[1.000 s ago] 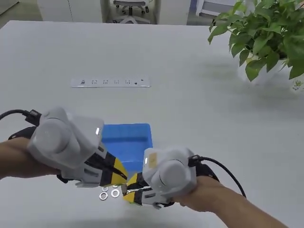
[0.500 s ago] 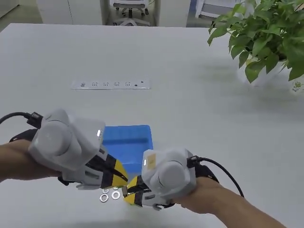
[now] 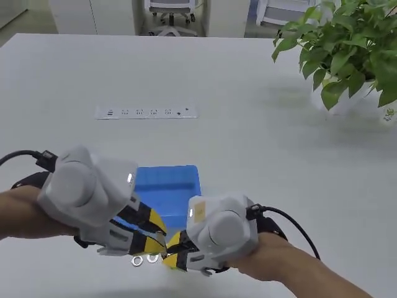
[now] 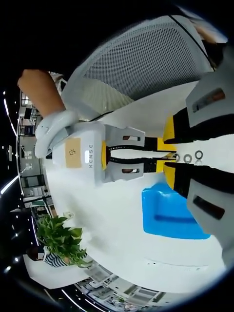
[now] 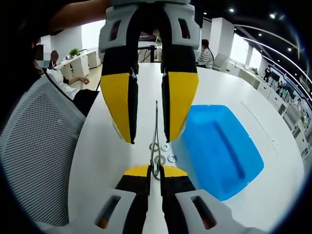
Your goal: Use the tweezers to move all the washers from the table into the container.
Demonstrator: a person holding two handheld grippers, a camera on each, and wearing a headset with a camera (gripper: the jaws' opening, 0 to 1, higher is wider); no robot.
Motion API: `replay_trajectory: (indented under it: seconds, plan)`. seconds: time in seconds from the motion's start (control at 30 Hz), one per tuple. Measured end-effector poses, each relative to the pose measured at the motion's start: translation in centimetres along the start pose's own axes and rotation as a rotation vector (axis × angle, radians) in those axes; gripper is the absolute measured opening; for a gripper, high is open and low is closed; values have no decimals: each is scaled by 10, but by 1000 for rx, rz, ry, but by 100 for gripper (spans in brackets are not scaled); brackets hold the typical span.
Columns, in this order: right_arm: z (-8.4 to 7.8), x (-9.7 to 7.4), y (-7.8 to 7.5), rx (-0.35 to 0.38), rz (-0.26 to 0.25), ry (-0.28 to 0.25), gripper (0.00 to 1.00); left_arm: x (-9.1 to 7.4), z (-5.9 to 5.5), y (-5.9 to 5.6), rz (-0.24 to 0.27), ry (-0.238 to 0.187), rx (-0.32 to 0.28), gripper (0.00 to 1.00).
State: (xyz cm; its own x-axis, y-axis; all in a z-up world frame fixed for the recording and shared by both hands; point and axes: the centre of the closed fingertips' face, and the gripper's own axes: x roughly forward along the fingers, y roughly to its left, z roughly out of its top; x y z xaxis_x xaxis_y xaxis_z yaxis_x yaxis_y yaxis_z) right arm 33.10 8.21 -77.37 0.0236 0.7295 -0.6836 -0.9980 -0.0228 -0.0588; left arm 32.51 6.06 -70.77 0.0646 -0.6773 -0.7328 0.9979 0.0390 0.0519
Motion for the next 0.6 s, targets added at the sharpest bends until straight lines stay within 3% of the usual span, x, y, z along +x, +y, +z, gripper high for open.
replay_trajectory:
  seconds: [0.3,0.47,0.6]
  plan:
    - [9,-7,-3,-13,-8,-12,9,-7,-9,-2,27,-14,-51,48]
    - [15,-11,-4,-19,-8,-19,9,-12,-7,-2,42,-64,-105,62]
    - [22,-16,-7,-23,-7,-29,9,-20,-4,-3,55,-112,-163,66]
